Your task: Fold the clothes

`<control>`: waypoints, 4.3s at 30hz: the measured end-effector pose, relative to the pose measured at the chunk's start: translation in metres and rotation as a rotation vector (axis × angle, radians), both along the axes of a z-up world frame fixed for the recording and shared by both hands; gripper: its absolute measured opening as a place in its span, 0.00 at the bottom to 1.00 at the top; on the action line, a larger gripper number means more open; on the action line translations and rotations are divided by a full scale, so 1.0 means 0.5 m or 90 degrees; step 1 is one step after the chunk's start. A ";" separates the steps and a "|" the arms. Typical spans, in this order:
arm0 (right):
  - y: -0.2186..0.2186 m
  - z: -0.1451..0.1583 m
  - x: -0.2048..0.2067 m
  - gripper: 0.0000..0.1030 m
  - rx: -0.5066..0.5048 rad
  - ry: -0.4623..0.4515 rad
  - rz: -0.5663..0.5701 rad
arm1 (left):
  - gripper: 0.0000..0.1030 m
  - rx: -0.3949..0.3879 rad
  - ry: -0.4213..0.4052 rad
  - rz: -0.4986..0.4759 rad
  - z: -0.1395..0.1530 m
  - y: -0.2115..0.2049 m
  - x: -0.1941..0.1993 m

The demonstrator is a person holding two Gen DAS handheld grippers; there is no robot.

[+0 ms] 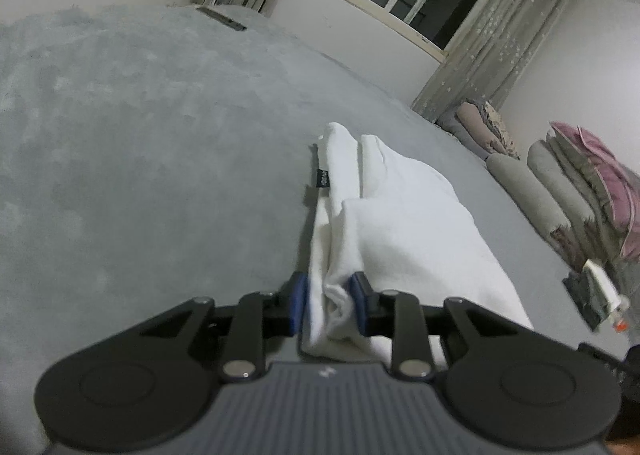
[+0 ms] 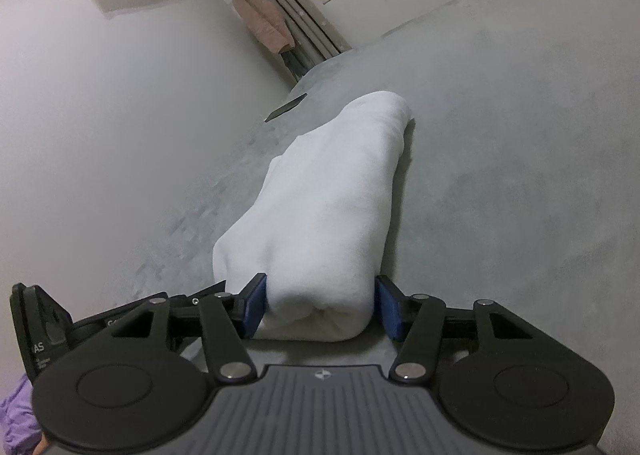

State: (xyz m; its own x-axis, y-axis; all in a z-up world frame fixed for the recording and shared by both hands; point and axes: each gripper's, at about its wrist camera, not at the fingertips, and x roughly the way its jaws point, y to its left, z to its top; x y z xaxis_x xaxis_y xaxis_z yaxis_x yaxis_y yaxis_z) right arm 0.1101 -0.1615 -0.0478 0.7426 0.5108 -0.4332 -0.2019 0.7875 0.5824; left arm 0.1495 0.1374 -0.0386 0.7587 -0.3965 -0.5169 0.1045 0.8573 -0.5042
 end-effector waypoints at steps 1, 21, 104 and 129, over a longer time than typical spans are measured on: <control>-0.001 -0.003 0.004 0.53 0.004 0.003 0.003 | 0.23 0.000 0.002 0.001 0.002 0.000 -0.002; 0.023 0.025 0.003 0.48 -0.039 0.024 -0.005 | 0.15 -0.015 0.031 0.017 0.018 -0.016 -0.002; -0.138 -0.002 0.158 0.21 0.023 0.004 -0.003 | 0.26 0.103 -0.045 -0.117 0.045 -0.099 -0.148; -0.100 0.119 0.017 0.52 -0.106 -0.100 -0.074 | 0.28 0.049 -0.016 -0.117 0.042 -0.070 -0.136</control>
State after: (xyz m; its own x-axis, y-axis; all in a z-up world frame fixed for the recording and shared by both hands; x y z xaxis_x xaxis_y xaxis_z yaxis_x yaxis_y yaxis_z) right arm 0.1186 -0.2112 0.0118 0.8571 0.3491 -0.3788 -0.1820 0.8931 0.4113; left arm 0.0815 0.1026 -0.0177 0.6906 -0.4894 -0.5325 0.2750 0.8586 -0.4326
